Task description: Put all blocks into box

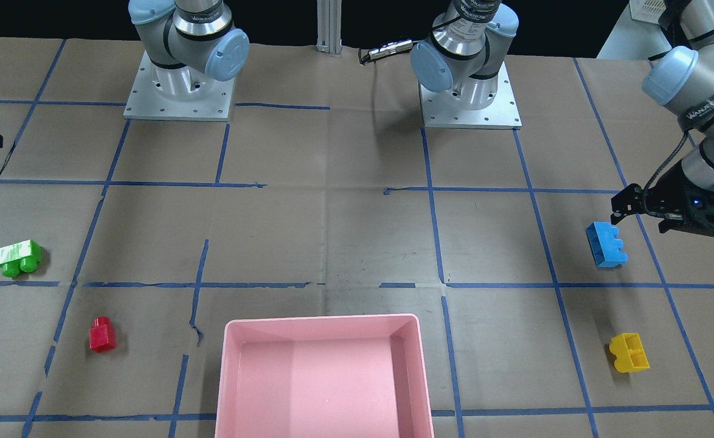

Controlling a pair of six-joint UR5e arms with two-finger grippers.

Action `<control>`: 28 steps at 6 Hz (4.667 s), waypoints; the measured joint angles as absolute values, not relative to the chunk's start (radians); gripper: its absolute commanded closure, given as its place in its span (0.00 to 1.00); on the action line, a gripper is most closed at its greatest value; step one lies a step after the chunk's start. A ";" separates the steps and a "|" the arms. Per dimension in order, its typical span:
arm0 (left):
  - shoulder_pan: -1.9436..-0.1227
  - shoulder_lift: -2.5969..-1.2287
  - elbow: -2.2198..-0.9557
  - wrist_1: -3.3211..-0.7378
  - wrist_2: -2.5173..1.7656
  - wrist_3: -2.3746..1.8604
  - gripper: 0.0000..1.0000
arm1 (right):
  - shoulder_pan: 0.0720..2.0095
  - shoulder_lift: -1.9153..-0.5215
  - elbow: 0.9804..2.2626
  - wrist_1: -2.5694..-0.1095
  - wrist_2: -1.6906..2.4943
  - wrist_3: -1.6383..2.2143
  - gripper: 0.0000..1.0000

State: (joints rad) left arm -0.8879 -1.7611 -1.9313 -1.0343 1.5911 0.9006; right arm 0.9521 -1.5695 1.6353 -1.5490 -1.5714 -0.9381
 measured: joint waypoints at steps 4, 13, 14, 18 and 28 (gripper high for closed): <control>-0.856 -1.896 -1.987 -0.860 1.579 0.869 0.01 | 0.821 -1.468 1.785 -1.858 -1.563 -1.023 0.00; -0.868 -1.930 -1.975 -0.837 1.575 0.871 0.96 | 0.919 -1.182 1.959 -2.349 -1.550 -0.880 0.41; -0.910 -1.893 -1.951 -0.877 1.572 0.871 0.95 | 0.925 -1.181 1.957 -2.351 -1.551 -0.880 0.42; -1.264 -1.860 -1.638 -1.102 1.566 0.821 0.95 | 0.930 -1.184 1.946 -2.351 -1.554 -0.888 0.58; -1.842 -2.377 -1.164 -1.006 1.605 -0.059 0.03 | 1.342 -1.386 1.559 -1.719 -1.553 -0.178 0.56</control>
